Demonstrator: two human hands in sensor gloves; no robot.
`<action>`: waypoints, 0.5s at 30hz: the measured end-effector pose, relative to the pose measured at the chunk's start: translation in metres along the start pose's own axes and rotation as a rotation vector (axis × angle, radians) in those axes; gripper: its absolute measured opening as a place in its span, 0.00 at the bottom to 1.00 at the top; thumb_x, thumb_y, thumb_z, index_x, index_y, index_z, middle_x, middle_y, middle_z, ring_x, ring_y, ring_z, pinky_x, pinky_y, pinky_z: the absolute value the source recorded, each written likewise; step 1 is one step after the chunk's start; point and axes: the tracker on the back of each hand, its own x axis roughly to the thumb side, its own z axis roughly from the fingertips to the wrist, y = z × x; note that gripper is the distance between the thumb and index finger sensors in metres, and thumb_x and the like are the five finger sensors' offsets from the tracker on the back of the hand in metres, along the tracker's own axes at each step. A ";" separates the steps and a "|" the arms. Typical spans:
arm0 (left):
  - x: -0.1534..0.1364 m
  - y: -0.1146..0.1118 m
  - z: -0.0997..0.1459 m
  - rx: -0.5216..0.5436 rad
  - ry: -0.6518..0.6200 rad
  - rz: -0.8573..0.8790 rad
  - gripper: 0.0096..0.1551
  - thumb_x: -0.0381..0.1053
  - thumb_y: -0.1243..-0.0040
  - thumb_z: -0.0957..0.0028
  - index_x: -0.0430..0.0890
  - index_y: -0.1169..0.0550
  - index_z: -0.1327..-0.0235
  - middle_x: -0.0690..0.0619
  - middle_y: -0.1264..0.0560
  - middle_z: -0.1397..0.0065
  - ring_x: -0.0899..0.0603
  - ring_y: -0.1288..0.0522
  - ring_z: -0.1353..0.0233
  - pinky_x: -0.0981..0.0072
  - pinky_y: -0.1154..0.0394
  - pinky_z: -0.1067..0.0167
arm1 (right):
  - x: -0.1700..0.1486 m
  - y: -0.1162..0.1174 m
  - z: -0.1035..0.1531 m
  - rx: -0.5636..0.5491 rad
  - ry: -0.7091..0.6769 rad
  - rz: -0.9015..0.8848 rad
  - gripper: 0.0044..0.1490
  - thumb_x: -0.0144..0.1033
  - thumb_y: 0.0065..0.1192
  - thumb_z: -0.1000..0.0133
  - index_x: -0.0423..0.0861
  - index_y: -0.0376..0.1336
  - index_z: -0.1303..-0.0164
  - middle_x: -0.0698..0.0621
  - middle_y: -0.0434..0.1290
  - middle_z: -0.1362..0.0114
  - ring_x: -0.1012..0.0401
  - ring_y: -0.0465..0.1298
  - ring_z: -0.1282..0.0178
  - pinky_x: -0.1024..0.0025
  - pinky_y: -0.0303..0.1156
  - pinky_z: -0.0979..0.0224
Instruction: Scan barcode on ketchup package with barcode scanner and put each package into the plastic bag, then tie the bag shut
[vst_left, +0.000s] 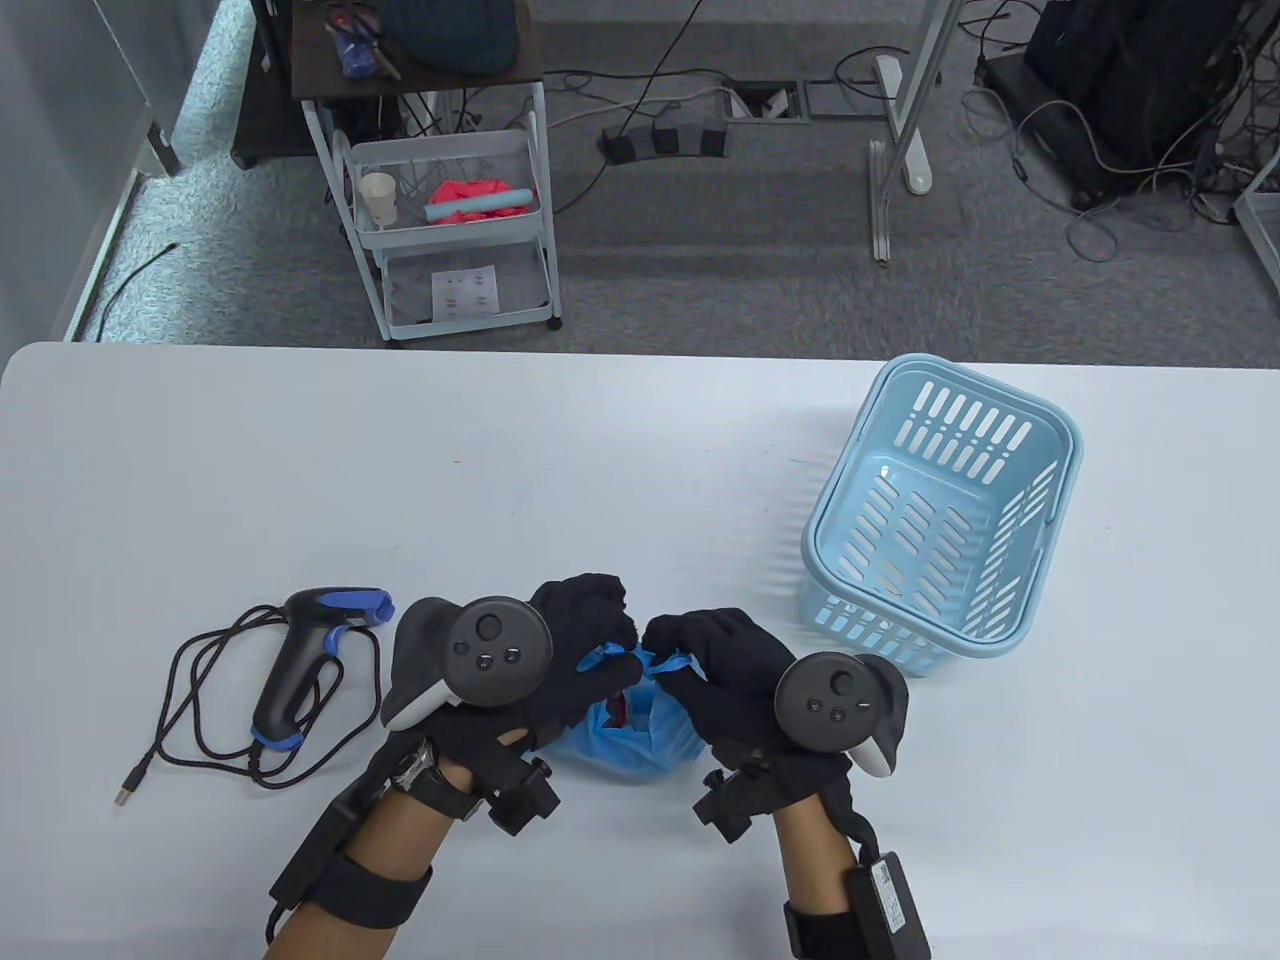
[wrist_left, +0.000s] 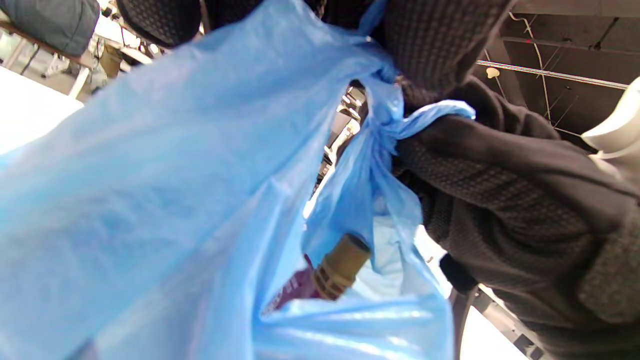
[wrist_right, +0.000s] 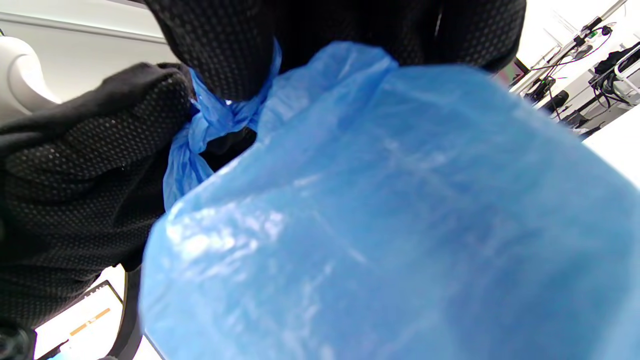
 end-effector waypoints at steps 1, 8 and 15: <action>0.000 0.001 0.001 0.007 -0.004 -0.020 0.24 0.59 0.39 0.49 0.46 0.20 0.47 0.48 0.31 0.23 0.33 0.27 0.26 0.39 0.30 0.31 | 0.000 -0.001 0.000 -0.006 -0.001 -0.005 0.23 0.39 0.63 0.41 0.47 0.67 0.37 0.44 0.75 0.35 0.42 0.71 0.33 0.40 0.64 0.27; -0.009 0.004 0.007 0.037 0.002 -0.032 0.22 0.59 0.42 0.47 0.46 0.20 0.49 0.49 0.30 0.24 0.33 0.26 0.27 0.40 0.29 0.32 | -0.003 -0.011 0.003 -0.026 0.006 -0.022 0.22 0.40 0.62 0.41 0.46 0.68 0.39 0.43 0.76 0.37 0.42 0.71 0.34 0.39 0.64 0.28; -0.028 0.003 0.014 0.028 0.057 -0.038 0.21 0.57 0.43 0.46 0.44 0.19 0.51 0.49 0.30 0.24 0.34 0.25 0.28 0.41 0.28 0.32 | -0.010 -0.021 0.005 -0.009 0.035 0.038 0.21 0.39 0.63 0.41 0.45 0.69 0.41 0.43 0.77 0.38 0.42 0.72 0.34 0.40 0.64 0.28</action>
